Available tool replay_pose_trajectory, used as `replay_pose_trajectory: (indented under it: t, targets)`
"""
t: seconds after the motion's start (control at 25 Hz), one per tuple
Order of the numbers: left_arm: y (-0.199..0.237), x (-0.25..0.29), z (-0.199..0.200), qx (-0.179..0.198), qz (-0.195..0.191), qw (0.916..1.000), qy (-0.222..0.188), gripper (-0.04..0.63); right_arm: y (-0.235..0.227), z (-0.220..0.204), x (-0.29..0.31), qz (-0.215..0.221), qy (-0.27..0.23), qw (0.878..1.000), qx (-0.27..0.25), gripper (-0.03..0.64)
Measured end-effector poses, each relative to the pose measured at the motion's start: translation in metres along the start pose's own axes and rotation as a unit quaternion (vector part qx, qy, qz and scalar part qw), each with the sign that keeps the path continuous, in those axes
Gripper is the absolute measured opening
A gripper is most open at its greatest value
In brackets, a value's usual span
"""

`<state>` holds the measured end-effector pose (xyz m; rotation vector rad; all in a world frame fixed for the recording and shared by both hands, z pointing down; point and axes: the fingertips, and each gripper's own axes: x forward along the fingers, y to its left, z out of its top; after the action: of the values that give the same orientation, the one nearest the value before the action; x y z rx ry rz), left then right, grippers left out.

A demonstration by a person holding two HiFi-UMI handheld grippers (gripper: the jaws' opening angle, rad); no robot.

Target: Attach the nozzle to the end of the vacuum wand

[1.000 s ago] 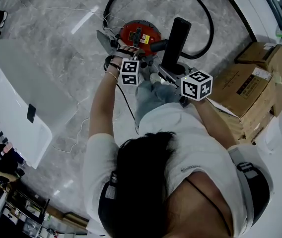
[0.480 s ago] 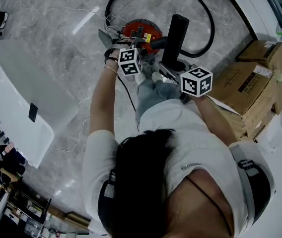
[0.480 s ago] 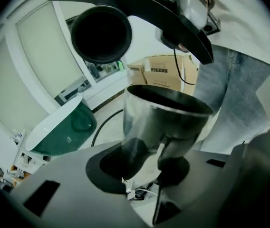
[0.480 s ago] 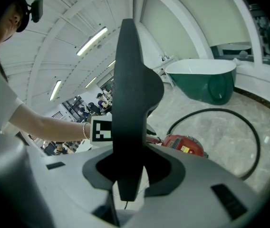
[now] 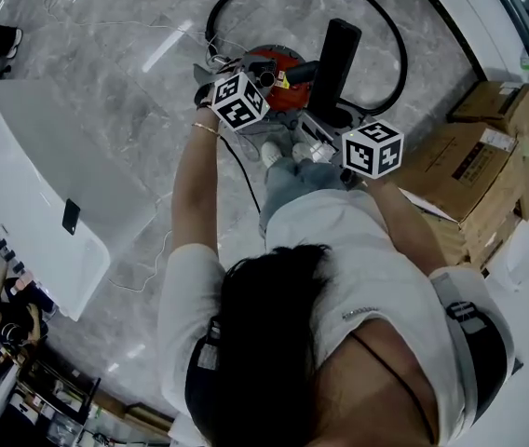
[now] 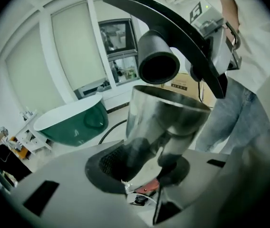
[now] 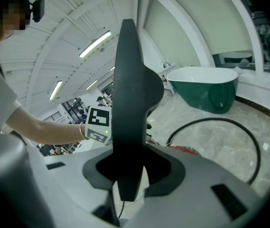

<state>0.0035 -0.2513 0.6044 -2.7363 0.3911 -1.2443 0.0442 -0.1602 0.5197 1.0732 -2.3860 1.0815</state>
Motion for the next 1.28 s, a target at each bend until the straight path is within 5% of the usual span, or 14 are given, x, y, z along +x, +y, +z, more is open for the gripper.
replay_pose_trajectory:
  t: [0.32, 0.84, 1.28]
  targets:
    - [0.049, -0.040, 0.020, -0.095, 0.033, 0.9916, -0.081, 0.127, 0.012, 0.029, 0.012, 0.017, -0.025, 0.999, -0.020, 0.121]
    - [0.105, -0.101, 0.022, -0.222, 0.074, 0.9596, -0.156, 0.130, 0.021, 0.076, 0.020, 0.051, -0.052, 0.996, -0.042, 0.121]
    - [0.130, -0.108, 0.013, -0.248, 0.103, 0.9395, -0.212, 0.137, 0.040, 0.103, 0.048, 0.060, -0.047, 0.995, -0.063, 0.120]
